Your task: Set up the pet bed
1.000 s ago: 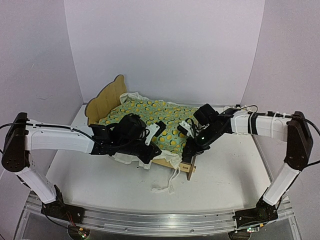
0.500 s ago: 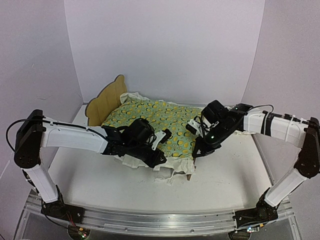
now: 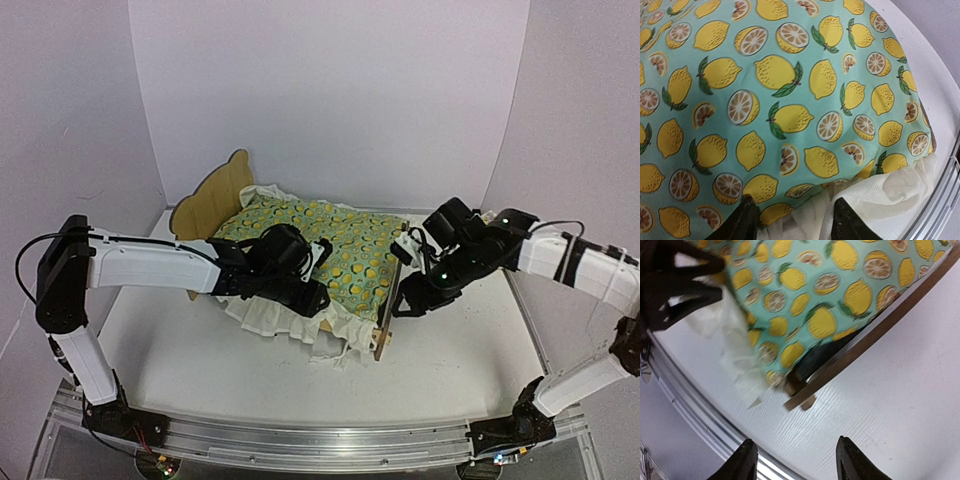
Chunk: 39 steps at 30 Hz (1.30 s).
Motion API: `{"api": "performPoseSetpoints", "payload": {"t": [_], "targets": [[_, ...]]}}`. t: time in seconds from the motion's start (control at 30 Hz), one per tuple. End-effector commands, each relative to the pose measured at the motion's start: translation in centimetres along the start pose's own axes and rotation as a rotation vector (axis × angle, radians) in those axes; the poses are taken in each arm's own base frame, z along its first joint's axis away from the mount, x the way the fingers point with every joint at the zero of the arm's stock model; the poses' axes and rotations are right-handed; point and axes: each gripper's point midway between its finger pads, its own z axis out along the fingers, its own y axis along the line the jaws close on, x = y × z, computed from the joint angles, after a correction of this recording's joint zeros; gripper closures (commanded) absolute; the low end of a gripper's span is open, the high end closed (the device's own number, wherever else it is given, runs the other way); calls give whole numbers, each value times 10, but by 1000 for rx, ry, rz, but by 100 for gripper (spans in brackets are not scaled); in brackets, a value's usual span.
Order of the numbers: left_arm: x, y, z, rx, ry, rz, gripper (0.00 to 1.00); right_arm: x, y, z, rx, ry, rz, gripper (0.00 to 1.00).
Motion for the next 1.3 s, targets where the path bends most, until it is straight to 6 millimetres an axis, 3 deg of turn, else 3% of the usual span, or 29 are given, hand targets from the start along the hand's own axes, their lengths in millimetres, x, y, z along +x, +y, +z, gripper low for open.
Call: {"api": "performPoseSetpoints", "payload": {"t": [0.0, 0.1, 0.23, 0.33, 0.4, 0.53, 0.6, 0.77, 0.83, 0.97, 1.07, 1.27], "targets": [[-11, -1, -45, -25, -88, -24, 44, 28, 37, -3, -160, -6, -17, 43], [4, -28, -71, 51, -108, 4, 38, 37, 57, 6, -224, -4, -26, 42], [22, -84, -107, 229, -249, 60, 33, 41, 83, 14, -304, -35, -32, 41], [39, -108, -112, 275, -367, 37, 31, 32, 78, 18, -287, -106, 25, 46], [47, -111, -102, 260, -417, 1, 32, 27, 70, 21, -252, -142, 56, 50], [65, -104, -61, 156, -398, -22, 37, 32, 63, 38, -200, -165, 85, 55], [69, -97, -54, 120, -395, -38, 39, 35, 62, 49, -131, -172, 117, 55], [89, -77, -66, 138, -402, -101, 33, 37, 69, 73, 71, -288, 226, 49], [94, -74, -70, 157, -399, -83, 25, 40, 73, 83, 129, -318, 243, 47], [105, -60, -71, 139, -386, -60, 24, 43, 67, 108, 186, -354, 346, 41], [108, -54, -73, 135, -386, -59, 23, 39, 74, 124, 180, -370, 373, 41], [111, -37, -81, 122, -411, -135, 25, 22, 78, 140, 235, -428, 386, 46]]}}
